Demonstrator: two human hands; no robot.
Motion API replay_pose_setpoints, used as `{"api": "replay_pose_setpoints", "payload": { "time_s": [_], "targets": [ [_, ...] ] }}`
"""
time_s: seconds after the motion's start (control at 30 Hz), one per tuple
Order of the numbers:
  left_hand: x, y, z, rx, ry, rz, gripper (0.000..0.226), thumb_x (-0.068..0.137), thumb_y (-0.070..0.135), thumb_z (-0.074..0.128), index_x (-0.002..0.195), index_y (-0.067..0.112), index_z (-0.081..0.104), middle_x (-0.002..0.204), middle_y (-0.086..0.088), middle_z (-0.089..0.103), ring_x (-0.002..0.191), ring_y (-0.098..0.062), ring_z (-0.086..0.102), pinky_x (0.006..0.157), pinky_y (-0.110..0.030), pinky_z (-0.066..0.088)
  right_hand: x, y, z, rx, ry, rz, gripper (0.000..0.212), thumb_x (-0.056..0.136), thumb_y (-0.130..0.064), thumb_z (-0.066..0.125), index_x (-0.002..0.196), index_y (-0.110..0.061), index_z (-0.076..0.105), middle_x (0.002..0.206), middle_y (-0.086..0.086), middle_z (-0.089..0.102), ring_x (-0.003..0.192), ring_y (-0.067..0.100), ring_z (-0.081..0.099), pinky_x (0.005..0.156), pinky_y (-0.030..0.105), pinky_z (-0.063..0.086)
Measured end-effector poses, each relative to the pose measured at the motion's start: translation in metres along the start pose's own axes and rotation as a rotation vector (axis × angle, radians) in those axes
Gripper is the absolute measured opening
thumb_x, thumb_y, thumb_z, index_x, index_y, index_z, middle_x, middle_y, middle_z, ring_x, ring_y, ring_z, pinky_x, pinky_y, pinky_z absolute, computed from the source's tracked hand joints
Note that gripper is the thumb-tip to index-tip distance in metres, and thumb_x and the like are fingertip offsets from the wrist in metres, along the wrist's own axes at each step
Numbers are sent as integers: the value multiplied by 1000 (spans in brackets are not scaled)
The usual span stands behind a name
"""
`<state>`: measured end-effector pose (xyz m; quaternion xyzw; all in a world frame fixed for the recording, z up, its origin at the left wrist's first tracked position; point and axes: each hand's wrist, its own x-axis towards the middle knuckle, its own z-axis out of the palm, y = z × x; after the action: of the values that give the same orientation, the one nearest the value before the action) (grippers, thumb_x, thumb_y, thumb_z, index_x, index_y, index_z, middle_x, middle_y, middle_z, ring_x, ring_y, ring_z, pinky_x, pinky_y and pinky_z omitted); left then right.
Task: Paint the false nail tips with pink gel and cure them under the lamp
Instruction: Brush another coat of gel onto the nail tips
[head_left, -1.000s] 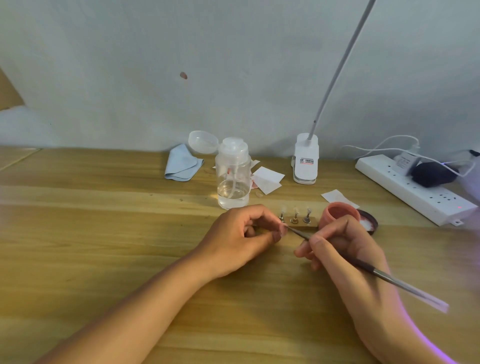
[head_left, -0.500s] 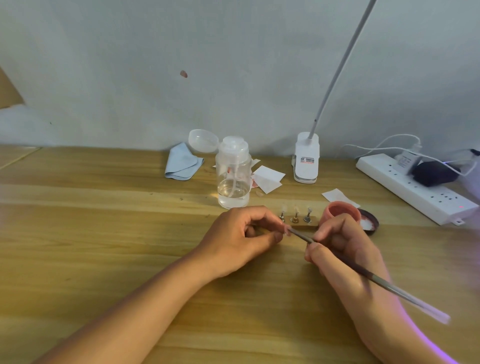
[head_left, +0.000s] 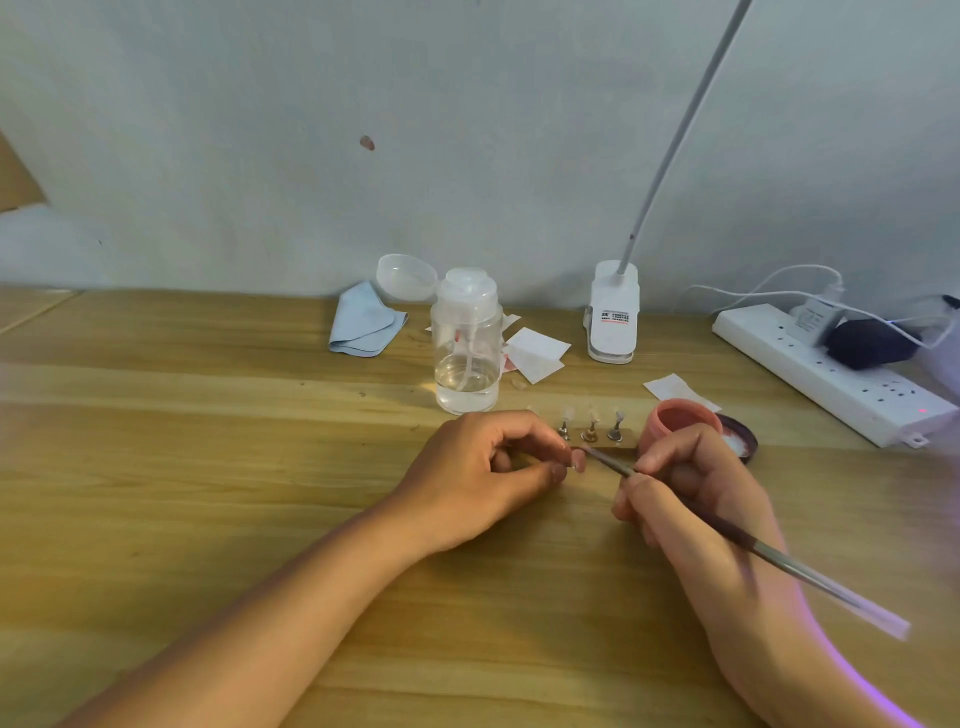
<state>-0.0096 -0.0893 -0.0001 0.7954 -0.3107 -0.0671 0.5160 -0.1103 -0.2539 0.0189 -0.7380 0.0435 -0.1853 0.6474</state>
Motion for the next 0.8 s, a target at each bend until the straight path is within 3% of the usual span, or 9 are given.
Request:
{"api": "replay_pose_setpoints", "payload": {
  "time_s": [0.07, 0.17, 0.4, 0.47, 0.57, 0.67, 0.8],
  "targets": [
    [0, 0, 0, -5, 0, 0, 17, 89, 17, 72, 90, 34, 75, 93, 14, 74, 49, -4, 29, 47, -20, 27, 0, 0, 0, -4, -17, -2, 18, 77, -8, 67, 75, -19, 53, 66, 19, 62, 53, 13, 47, 50, 24, 39],
    [0, -1, 0, 2, 2, 1, 15, 89, 19, 73, 92, 33, 75, 94, 14, 74, 49, -4, 30, 47, -20, 27, 1, 3, -3, -5, -3, -12, 31, 83, 4, 63, 70, -23, 53, 62, 17, 63, 50, 15, 47, 43, 22, 39],
    [-1, 0, 1, 26, 16, 28, 18, 90, 17, 71, 94, 35, 74, 62, 31, 59, 45, -3, 28, 44, -15, 23, 1, 2, -4, -39, -82, -27, 36, 83, 13, 58, 73, -20, 52, 70, 30, 54, 53, 19, 42, 49, 26, 36],
    [-1, 0, 1, 30, 17, 31, 17, 90, 18, 71, 95, 34, 75, 60, 31, 58, 45, -3, 29, 45, -14, 23, 1, 2, -2, -29, -64, -16, 32, 82, 10, 63, 73, -19, 52, 67, 25, 56, 53, 17, 43, 48, 23, 35],
    [0, 1, 1, 34, 23, 33, 16, 90, 18, 71, 95, 32, 75, 59, 31, 58, 45, -4, 28, 45, -14, 22, 2, 0, 1, -26, -38, -1, 15, 72, -11, 64, 72, -20, 52, 68, 25, 57, 53, 15, 44, 48, 22, 35],
    [-1, 0, 1, 30, 19, 32, 16, 90, 17, 71, 95, 31, 76, 59, 30, 58, 45, -4, 28, 45, -15, 22, 2, 0, 1, -31, -27, -1, 14, 71, -13, 63, 71, -22, 53, 67, 27, 56, 53, 16, 43, 49, 24, 35],
    [-1, 0, 1, 27, 19, 28, 15, 90, 17, 71, 95, 30, 76, 62, 28, 60, 45, -3, 30, 45, -15, 23, 1, 0, 1, -33, -17, 8, 11, 63, -15, 57, 69, -23, 53, 59, 13, 53, 56, 20, 46, 59, 33, 40]
  ]
}}
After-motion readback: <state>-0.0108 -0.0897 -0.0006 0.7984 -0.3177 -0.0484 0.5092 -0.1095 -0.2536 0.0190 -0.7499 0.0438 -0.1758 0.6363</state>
